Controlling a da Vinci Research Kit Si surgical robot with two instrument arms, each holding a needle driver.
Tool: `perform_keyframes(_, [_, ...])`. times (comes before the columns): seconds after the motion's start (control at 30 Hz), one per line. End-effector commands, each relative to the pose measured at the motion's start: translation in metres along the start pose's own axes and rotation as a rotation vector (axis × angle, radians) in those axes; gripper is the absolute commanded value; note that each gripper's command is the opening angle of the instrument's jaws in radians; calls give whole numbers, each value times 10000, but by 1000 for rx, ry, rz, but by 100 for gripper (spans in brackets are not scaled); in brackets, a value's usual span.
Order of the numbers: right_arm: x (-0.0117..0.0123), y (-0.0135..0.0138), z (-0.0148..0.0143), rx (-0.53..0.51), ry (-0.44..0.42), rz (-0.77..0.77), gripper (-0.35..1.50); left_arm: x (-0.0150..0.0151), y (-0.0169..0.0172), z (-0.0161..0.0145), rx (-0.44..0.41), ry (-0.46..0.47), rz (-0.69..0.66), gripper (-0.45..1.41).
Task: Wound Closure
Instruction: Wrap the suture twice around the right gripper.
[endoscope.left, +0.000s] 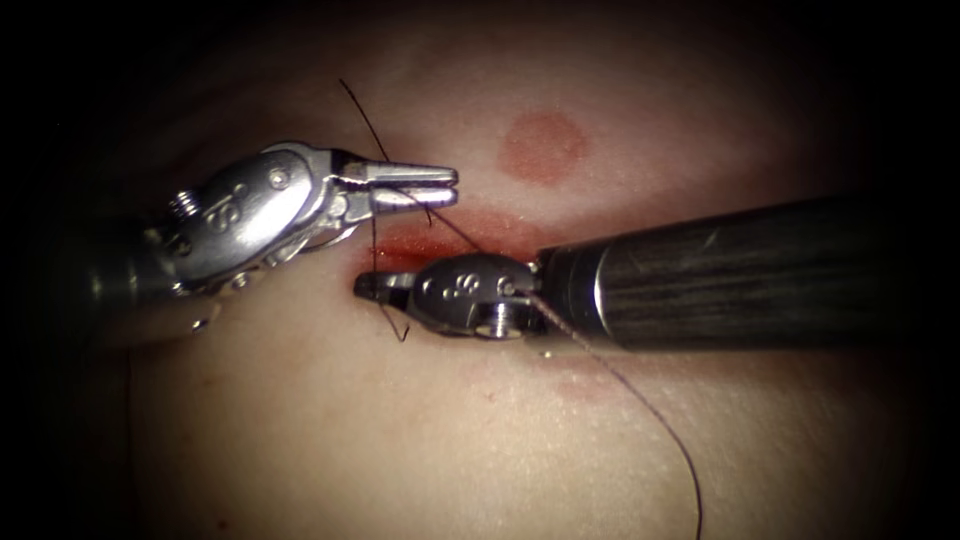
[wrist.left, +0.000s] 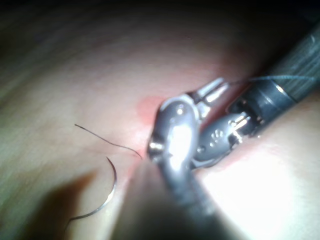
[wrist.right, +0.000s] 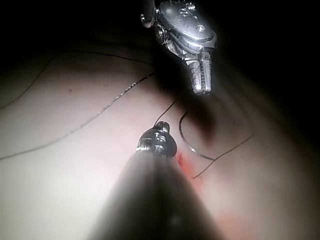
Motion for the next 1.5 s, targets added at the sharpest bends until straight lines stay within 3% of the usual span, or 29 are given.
perform_keyframes(0.03, [-1,-3,9,-2,3,-5,-10,-7,-3,5,-2,2,-1,-35])
perform_keyframes(0.23, [-5,-6,20,25,32,-10,-6,-5,-6,6,-2,5,-3,-35])
perform_keyframes(0.3, [-15,-9,27,48,34,21,4,-4,-9,6,-2,7,-4,-35])
perform_keyframes(0.33, [-20,-9,28,67,43,53,12,-4,-12,5,-2,8,-5,-35])
perform_keyframes(0.43, [-24,-8,29,85,59,90,61,-6,-16,6,-2,9,-5,-35])
perform_keyframes(0.47, [-27,-9,31,106,74,121,91,-7,-18,6,-2,9,-4,-35])
perform_keyframes(0.53, [-31,-12,34,129,97,140,111,-11,-22,6,-2,9,-2,-35])
perform_keyframes(0.6, [-36,-15,38,158,125,151,120,-19,-27,6,-3,9,3,-35])
perform_keyframes(0.83, [-42,-21,41,206,220,201,123,-50,-40,-7,-11,-1,7,-35])
perform_keyframes(0.97, [-38,-31,39,254,282,207,123,-104,-46,-23,8,-33,-21,-35])
perform_keyframes(1.1, [-38,-32,39,286,341,241,121,-129,-48,-29,21,-31,-39,-35])
perform_keyframes(1.5, [-26,-30,32,303,555,375,128,-143,-41,-21,37,-23,-35,-35])
